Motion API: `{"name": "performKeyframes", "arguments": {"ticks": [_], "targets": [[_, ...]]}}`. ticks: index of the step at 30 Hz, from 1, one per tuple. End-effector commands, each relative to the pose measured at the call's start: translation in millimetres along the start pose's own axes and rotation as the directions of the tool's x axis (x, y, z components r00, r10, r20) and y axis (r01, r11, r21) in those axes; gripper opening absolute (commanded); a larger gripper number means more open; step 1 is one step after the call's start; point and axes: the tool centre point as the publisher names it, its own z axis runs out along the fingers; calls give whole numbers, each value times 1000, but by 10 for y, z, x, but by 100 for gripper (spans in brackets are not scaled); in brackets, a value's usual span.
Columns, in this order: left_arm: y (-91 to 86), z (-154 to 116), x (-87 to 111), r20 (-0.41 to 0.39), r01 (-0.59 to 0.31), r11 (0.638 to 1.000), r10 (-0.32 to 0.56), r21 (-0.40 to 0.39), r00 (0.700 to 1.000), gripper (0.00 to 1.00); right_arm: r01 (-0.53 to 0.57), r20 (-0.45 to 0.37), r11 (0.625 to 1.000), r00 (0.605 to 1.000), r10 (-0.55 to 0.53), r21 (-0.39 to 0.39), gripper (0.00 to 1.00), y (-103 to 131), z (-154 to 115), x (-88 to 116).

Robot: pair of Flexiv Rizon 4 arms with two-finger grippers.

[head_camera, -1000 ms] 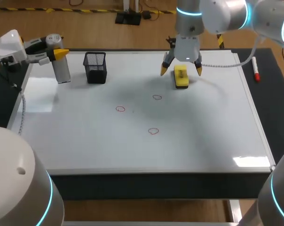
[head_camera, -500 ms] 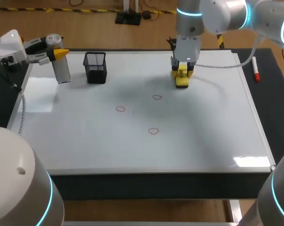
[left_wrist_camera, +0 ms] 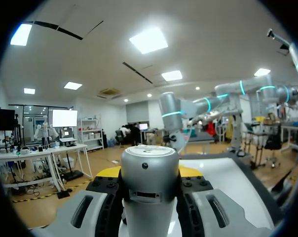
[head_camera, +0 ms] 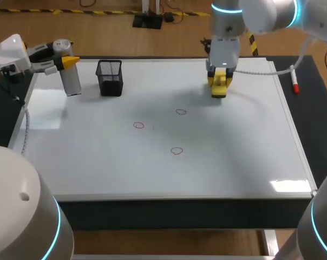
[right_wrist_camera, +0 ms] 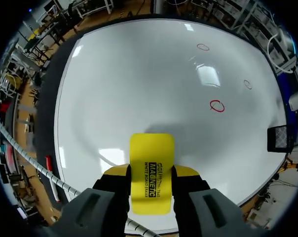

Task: Pick up the inspection probe, press it on each red-marked spot on the whiteboard one by one, put down the probe, pick up the eraser, and wipe off all the red marks.

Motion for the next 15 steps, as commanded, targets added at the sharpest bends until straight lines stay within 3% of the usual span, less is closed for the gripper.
{"name": "performKeyframes", "arguments": {"ticks": [1, 15], "targets": [[-9, 0, 5, 2, -1, 1000, 1, 0, 1000, 0, -26, 31, 999, 999, 25, 20, 0, 101, -84, 307], [-9, 0, 5, 2, -1, 1000, 1, 0, 1000, 0, -188, 50, 982, 981, 188, -3, 0, 267, -31, 995]]}}
